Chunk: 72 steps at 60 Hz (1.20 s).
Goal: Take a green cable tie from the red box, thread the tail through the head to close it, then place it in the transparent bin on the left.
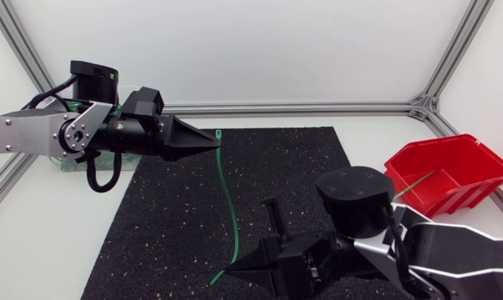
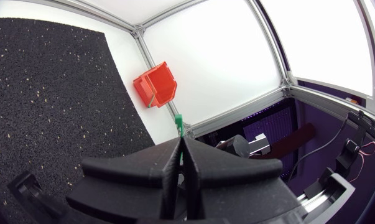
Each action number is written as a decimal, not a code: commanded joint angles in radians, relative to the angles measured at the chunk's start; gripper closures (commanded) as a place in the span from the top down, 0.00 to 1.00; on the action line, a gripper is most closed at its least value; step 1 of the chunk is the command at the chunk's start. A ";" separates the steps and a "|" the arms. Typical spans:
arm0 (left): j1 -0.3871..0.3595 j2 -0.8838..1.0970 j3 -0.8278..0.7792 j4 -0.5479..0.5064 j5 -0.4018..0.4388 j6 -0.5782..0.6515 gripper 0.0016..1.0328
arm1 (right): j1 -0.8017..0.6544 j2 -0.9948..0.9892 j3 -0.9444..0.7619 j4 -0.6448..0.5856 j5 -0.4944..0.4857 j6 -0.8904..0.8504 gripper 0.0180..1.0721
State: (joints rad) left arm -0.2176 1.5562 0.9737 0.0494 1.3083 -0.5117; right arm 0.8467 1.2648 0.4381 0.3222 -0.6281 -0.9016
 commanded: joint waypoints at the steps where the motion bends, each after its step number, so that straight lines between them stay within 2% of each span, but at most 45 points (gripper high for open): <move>1: -0.008 -0.025 -0.029 0.007 0.008 0.019 0.04 | -0.003 -0.019 0.063 -0.092 -0.007 0.044 0.05; 10: -0.009 -0.039 -0.044 0.013 0.000 0.029 0.04 | 0.003 -0.016 0.094 -0.127 -0.015 0.170 0.05; 17: -0.014 -0.056 -0.069 0.044 -0.004 0.029 0.04 | 0.015 -0.038 0.134 -0.241 -0.032 0.247 0.05; 26: -0.019 -0.076 -0.098 0.086 -0.011 0.029 0.04 | 0.017 -0.068 0.175 -0.319 -0.047 0.464 0.05; 33: -0.023 -0.091 -0.116 0.109 -0.020 0.029 0.04 | 0.012 -0.077 0.208 -0.371 -0.119 0.590 0.05; 44: -0.032 -0.111 -0.150 0.153 -0.030 0.027 0.04 | -0.035 -0.031 0.327 -0.534 -0.286 0.762 0.05; 50: -0.035 -0.137 -0.179 0.191 -0.041 0.027 0.04 | -0.066 -0.025 0.358 -0.546 -0.348 0.830 0.05; 61: -0.052 -0.200 -0.237 0.262 -0.070 0.024 0.04 | -0.092 -0.033 0.384 -0.548 -0.404 0.934 0.05; 72: -0.095 -0.275 -0.300 0.326 -0.139 0.019 0.04 | -0.104 -0.059 0.384 -0.534 -0.458 1.064 0.05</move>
State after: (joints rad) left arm -0.2901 1.3231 0.7170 0.3439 1.1885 -0.4969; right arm 0.7502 1.2228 0.8047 -0.2119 -1.0672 0.0784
